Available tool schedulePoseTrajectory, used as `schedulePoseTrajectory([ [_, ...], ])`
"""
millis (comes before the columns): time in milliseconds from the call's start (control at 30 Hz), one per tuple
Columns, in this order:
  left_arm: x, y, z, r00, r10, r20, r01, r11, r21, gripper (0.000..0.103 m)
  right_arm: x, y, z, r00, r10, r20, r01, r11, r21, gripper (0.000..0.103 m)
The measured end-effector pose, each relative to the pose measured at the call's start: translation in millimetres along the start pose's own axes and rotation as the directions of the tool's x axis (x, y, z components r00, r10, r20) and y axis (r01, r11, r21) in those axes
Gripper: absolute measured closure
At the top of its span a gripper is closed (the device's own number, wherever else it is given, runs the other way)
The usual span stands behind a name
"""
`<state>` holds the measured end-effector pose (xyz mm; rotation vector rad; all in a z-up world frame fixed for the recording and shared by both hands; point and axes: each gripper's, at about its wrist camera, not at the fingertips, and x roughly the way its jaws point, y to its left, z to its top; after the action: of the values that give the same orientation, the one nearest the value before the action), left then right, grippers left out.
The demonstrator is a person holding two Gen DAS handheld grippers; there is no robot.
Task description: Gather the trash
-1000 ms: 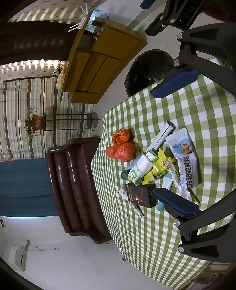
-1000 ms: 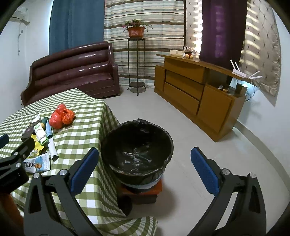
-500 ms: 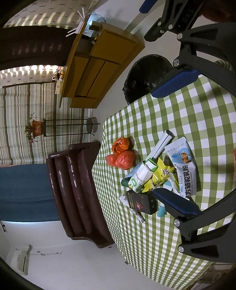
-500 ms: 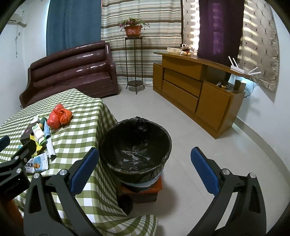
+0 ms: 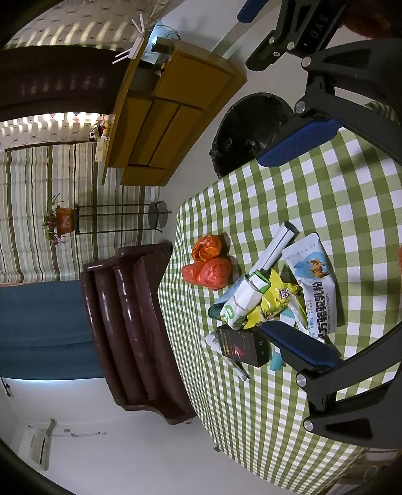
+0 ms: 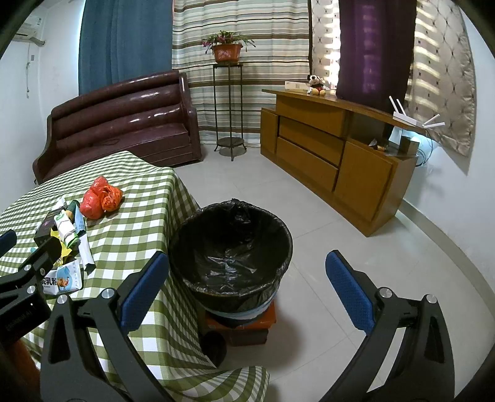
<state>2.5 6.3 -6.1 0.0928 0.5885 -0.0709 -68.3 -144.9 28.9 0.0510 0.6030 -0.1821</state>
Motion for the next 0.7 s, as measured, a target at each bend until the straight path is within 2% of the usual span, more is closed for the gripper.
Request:
schedulePoseTrajectory([
  [700, 1.2, 2.4, -0.3, 1.000, 0.006, -0.005, -0.006, 1.000, -0.013, 0.006, 0.0, 0.4, -0.2, 1.000, 0.000, 0.000, 0.000, 1.000, -0.001, 0.004],
])
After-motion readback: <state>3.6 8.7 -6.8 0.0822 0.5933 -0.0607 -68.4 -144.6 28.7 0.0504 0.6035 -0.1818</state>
